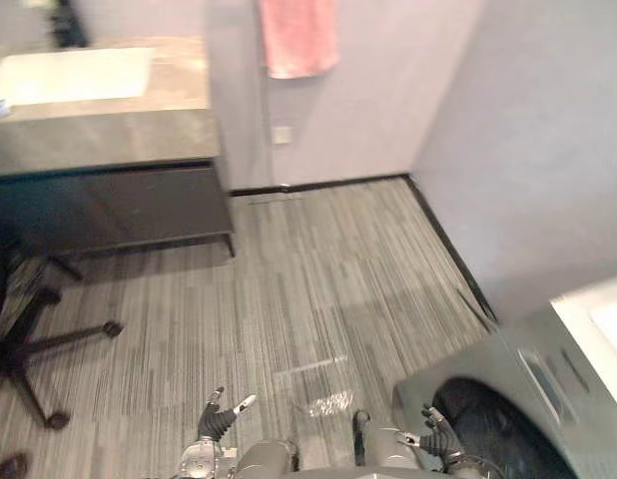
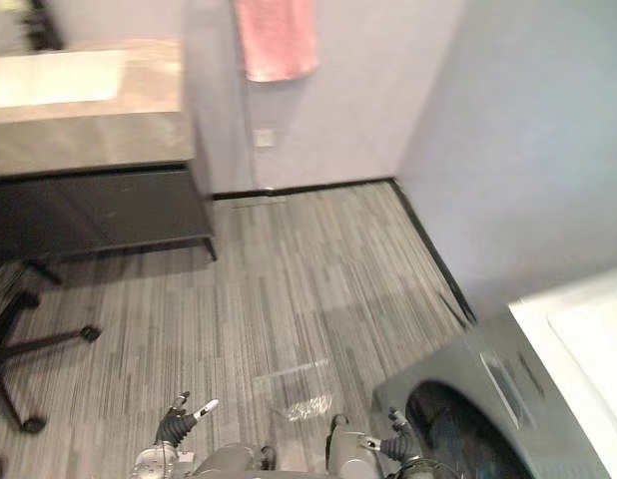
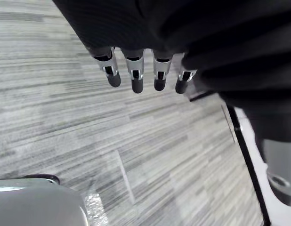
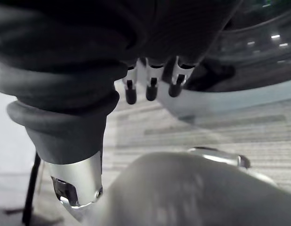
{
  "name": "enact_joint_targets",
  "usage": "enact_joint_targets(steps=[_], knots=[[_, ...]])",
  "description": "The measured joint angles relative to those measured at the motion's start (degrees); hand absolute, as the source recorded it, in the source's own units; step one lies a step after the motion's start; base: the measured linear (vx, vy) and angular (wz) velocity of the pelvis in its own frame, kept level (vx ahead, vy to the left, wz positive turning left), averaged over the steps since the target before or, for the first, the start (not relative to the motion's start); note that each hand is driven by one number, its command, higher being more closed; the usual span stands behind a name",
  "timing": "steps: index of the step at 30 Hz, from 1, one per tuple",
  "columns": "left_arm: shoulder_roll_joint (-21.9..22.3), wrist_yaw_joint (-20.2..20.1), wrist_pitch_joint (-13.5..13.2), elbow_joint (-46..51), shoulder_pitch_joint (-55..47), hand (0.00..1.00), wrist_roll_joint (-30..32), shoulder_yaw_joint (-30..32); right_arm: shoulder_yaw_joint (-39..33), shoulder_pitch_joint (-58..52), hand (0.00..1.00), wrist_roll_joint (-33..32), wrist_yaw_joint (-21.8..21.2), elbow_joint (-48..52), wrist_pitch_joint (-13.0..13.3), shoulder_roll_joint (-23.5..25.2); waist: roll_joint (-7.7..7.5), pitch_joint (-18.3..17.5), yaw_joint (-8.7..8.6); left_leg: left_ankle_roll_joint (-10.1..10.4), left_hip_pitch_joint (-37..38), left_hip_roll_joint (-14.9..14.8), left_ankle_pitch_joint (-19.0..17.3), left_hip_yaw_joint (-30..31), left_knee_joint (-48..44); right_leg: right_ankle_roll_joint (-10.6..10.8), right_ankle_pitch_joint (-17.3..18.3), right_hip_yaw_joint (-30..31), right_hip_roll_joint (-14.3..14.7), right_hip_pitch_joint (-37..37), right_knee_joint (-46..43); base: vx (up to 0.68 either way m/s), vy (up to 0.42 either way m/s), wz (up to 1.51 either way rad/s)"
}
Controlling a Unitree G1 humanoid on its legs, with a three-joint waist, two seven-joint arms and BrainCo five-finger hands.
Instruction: Pick up the laundry basket with both hands and put the clothes into the washing machine.
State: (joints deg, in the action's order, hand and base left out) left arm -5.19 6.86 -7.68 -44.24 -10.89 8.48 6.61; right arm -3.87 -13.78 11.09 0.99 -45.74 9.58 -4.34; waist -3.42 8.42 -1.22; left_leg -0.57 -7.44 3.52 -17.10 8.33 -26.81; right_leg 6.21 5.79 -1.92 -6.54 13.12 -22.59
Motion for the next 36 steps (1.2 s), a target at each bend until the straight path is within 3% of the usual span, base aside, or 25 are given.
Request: enact_joint_targets(steps=[1,5,9,10,14,15,21,27,36], knots=[[1.1,0.6,0.0,-0.2,-0.2,0.00,0.1,1.5,-0.3,0.1,0.00,-0.1,0.0,0.5,0.2,-0.2,0.29,-1.3,0.76,1.2,-0.9,-3.0,-1.0,0.4,-0.6,-1.3,-0.1,-1.3,2.4,-1.1,2.6,0.17,-0.283,-0.02],[1.8,0.8,0.1,-1.6,-0.3,0.00,0.1,3.1,-0.6,0.0,0.00,-0.5,0.1,0.8,0.1,-0.5,2.05,-1.2,0.18,4.1,-2.1,-10.0,-2.7,-1.1,-3.5,-4.5,-1.4,-4.0,8.2,-3.9,7.2,0.11,-0.269,-0.02],[3.1,0.9,0.4,-5.4,2.2,0.00,0.9,2.8,-0.8,0.0,0.00,-2.0,0.3,-1.2,0.2,-0.6,2.24,-1.4,-0.54,5.2,-1.9,-15.2,-2.4,-11.9,-1.2,-5.4,-1.8,-6.8,8.2,-6.1,9.4,0.01,-0.112,0.38],[3.0,1.0,0.8,-6.3,2.8,0.00,1.2,2.8,-0.8,0.2,0.00,-2.2,0.3,-2.2,0.3,-0.6,1.89,-1.7,-0.90,6.3,-1.4,-15.9,0.0,-15.5,1.2,-5.3,-2.1,-7.3,7.2,-6.0,10.2,-0.03,-0.029,0.26],[2.4,2.1,1.0,-7.0,2.6,0.00,1.2,2.5,-0.8,0.7,0.00,-2.7,0.3,-5.7,0.4,-1.1,1.97,-2.9,-0.35,4.7,0.8,-12.7,5.0,-18.3,9.0,-4.0,-7.0,-5.8,5.2,-7.4,17.9,-0.01,0.067,-0.04],[1.7,2.1,0.9,-7.0,2.3,0.00,1.2,2.4,-0.9,0.8,0.00,-2.7,0.3,-6.7,0.4,-1.1,1.16,-3.7,-0.72,4.3,1.6,-11.6,6.4,-18.6,11.5,-3.7,-8.0,-5.7,4.4,-7.9,19.6,-0.02,0.089,-0.01],[2.0,4.2,-0.5,-7.0,1.9,0.00,1.1,0.9,-1.6,0.7,0.00,-5.1,0.3,-9.3,0.5,-1.0,1.80,-4.6,-1.00,2.9,4.3,-7.6,11.2,-15.4,18.7,-2.7,-8.8,-9.4,1.5,-10.2,22.0,-0.02,0.050,0.35],[1.7,5.8,-1.6,-7.2,0.7,0.00,0.5,0.4,-1.7,0.8,0.00,-6.4,0.4,-11.3,0.3,-0.8,1.45,-5.5,0.44,2.8,4.6,-7.2,12.0,-13.0,19.1,-2.7,-8.8,-11.9,1.2,-12.2,22.6,-0.05,0.004,0.25],[1.7,3.1,-1.7,-8.5,-0.1,0.00,-7.7,0.3,-0.5,0.9,0.00,-6.4,1.3,-11.3,0.2,-1.1,1.01,-6.3,0.31,3.6,7.4,-6.3,15.5,-13.1,26.5,-2.6,-8.8,-11.7,0.7,-12.1,23.4,-0.05,-0.004,0.00]])
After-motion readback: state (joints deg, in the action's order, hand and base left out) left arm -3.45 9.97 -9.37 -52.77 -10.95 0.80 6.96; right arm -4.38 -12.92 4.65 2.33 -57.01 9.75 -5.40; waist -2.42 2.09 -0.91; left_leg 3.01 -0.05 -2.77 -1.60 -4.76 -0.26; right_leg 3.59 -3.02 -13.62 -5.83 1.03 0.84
